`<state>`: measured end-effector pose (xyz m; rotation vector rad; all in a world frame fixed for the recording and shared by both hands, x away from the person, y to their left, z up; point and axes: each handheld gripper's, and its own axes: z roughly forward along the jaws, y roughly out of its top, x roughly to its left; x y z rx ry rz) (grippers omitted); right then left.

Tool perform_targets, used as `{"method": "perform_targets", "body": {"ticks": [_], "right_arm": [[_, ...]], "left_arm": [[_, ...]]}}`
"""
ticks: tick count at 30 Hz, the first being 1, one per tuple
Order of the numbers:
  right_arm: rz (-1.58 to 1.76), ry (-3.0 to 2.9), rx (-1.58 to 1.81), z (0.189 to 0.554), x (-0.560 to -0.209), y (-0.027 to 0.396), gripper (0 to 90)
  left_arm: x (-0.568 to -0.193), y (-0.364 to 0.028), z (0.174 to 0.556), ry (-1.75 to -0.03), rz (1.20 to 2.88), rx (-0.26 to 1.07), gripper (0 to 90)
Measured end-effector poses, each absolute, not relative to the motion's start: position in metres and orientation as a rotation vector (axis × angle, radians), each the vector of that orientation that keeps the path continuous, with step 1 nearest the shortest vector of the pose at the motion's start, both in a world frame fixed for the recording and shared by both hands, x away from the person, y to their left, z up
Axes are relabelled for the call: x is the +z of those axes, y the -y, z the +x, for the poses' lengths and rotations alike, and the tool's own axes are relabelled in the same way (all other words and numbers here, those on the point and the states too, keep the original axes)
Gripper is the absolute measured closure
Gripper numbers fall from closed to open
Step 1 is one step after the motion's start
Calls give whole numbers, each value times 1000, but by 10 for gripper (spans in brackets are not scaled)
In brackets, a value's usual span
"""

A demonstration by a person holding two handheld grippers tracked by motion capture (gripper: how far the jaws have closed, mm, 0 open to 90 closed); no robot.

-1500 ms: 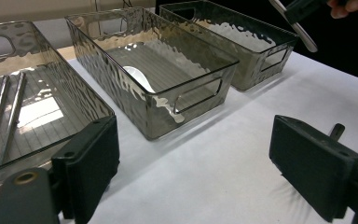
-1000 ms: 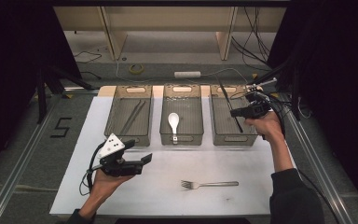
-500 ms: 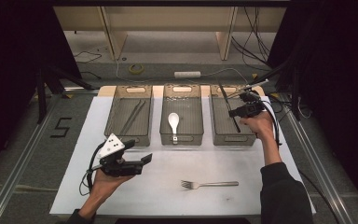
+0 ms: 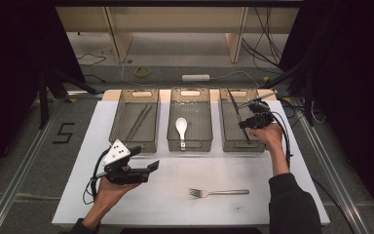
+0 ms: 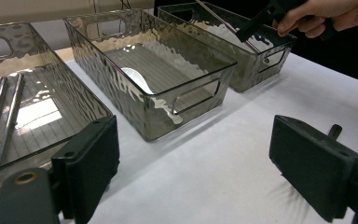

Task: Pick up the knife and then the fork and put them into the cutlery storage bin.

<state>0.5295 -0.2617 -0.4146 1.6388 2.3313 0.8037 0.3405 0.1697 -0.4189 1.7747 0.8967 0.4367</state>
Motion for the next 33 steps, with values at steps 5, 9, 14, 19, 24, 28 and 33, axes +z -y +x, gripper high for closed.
{"method": "perform_targets", "body": {"ticks": [5,9,14,19,24,28,33], "right_arm": [[1678,-2307,781,531,-419,261,728],[1683,-2275,843,530,-410,261,564],[1586,-2331,921,519,-389,260,405],[1458,-2419,999,500,-376,255,344],[1262,-2490,1076,468,-361,244,310],[1146,-2547,1081,443,-353,235,289],[1078,-2565,1097,422,-353,228,255]], "left_arm": [[-419,-170,340,-897,1773,436,154],[-419,-170,340,-898,1775,435,154],[-419,-170,341,-899,1774,434,154],[-419,-170,341,-902,1773,433,154],[-419,-170,341,-901,1773,435,154],[-419,-169,341,-901,1775,436,154],[-420,-169,341,-904,1774,435,154]]}}
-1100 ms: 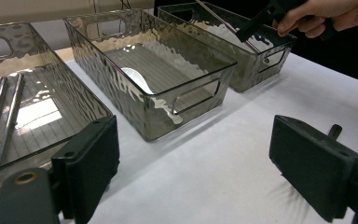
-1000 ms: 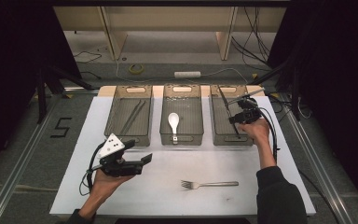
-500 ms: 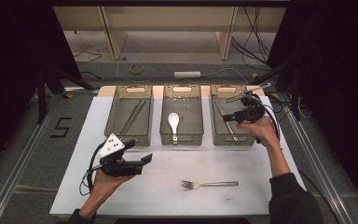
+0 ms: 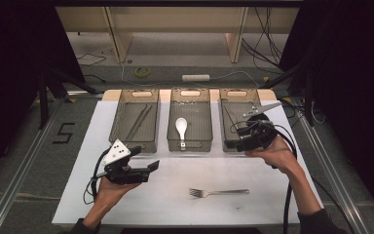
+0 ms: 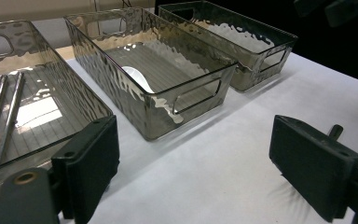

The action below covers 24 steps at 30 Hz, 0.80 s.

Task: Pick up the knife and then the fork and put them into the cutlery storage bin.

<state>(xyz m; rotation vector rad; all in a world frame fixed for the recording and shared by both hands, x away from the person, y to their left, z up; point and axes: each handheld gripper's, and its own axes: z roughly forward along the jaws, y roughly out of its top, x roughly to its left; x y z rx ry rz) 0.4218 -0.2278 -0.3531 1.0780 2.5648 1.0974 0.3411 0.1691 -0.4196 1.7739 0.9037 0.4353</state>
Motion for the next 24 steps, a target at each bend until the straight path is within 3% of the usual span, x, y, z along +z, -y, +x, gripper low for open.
{"method": "perform_targets", "body": {"ticks": [10,24], "right_arm": [[913,-2643,1062,386,-366,214,253],[789,-2794,915,369,-388,202,233]], "left_arm": [[-420,-170,341,-904,1776,436,154],[-419,-170,341,-899,1775,433,154]]}}
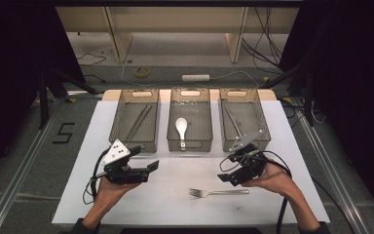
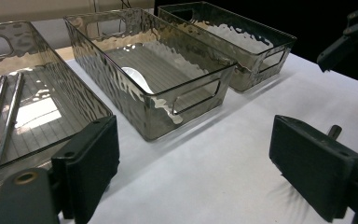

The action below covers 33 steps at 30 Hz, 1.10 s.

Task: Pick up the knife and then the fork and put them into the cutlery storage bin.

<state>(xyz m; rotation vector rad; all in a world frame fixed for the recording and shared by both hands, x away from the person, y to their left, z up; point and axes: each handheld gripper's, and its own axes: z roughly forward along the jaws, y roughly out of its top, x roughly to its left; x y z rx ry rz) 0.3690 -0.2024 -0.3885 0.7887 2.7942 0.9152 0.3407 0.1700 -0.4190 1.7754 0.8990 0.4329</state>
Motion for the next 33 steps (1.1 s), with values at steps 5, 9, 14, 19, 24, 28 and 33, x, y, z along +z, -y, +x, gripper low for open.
{"method": "perform_targets", "body": {"ticks": [5,9,14,19,24,28,33], "right_arm": [[727,-2890,800,361,-399,194,271],[682,-2919,723,358,-408,191,313],[668,-2930,664,357,-414,188,367],[634,-2938,578,356,-424,182,416],[610,-2961,508,356,-434,178,474],[638,-2969,469,356,-437,177,497],[628,-2974,428,358,-444,177,545]], "left_arm": [[-419,-170,340,-897,1774,433,154],[-419,-170,340,-897,1776,433,154],[-419,-170,340,-896,1776,434,154],[-419,-169,340,-896,1773,434,154],[-419,-170,340,-895,1775,433,154],[-419,-169,340,-896,1773,434,154],[-419,-169,340,-895,1774,434,154]]}}
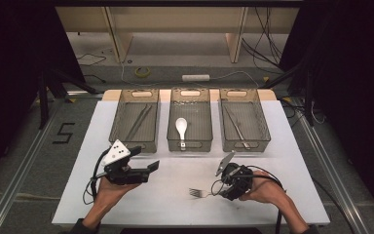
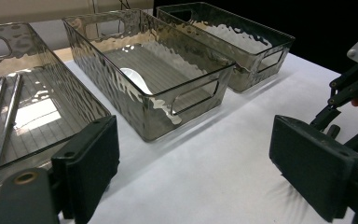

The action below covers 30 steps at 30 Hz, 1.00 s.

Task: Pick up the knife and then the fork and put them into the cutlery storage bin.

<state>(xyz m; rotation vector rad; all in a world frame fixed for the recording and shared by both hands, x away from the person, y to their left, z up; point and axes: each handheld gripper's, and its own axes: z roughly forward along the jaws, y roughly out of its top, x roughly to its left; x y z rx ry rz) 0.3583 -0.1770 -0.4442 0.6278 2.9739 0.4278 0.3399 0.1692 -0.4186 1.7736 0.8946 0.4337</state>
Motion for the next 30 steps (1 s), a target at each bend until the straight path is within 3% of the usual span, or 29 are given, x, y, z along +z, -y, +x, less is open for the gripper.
{"method": "perform_targets", "body": {"ticks": [27,30], "right_arm": [[550,-2999,296,355,-456,167,738],[480,-3014,241,354,-456,163,808]], "left_arm": [[-419,-169,340,-897,1774,434,154],[-419,-169,340,-897,1774,434,154]]}}
